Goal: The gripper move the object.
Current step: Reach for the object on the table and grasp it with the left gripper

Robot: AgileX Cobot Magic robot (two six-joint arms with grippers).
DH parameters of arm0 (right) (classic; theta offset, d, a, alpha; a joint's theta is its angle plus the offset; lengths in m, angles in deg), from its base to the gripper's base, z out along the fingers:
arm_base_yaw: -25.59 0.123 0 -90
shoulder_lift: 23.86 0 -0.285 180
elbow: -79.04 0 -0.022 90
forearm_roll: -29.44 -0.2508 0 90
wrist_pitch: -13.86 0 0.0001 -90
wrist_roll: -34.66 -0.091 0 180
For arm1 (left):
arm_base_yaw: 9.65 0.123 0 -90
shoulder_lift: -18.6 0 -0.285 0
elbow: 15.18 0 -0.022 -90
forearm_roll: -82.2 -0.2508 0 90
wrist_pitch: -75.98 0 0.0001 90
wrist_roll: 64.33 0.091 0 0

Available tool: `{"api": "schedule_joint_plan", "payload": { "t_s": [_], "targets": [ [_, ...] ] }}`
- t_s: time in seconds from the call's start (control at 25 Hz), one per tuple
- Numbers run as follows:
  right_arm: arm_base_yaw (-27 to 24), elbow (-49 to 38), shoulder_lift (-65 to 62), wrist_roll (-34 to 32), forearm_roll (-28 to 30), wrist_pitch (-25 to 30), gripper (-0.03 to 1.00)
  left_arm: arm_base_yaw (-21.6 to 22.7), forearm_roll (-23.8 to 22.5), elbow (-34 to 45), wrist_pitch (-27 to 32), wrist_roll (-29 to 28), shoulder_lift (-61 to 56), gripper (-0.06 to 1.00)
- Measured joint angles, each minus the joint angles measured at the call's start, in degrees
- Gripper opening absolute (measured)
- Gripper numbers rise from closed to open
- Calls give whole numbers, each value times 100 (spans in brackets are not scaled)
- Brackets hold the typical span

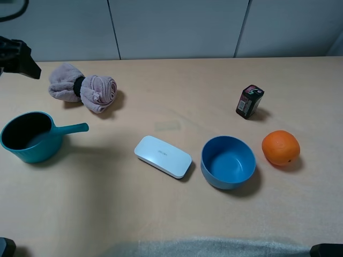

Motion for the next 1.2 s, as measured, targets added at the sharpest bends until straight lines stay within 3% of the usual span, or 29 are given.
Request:
{"api": "schedule_joint_plan", "payload": {
  "t_s": [0.32, 0.8, 1.2],
  "targets": [
    [0, 0, 0, 0, 0, 0, 67, -1068, 0, -463, -141, 808, 975, 77],
    [0, 0, 0, 0, 0, 0, 67, -2802, -6, -1450, 51, 2848, 2587, 77],
    [0, 0, 0, 0, 0, 0, 67, -3888, -196, -1898, 252, 3611, 3112, 77]
  ]
}}
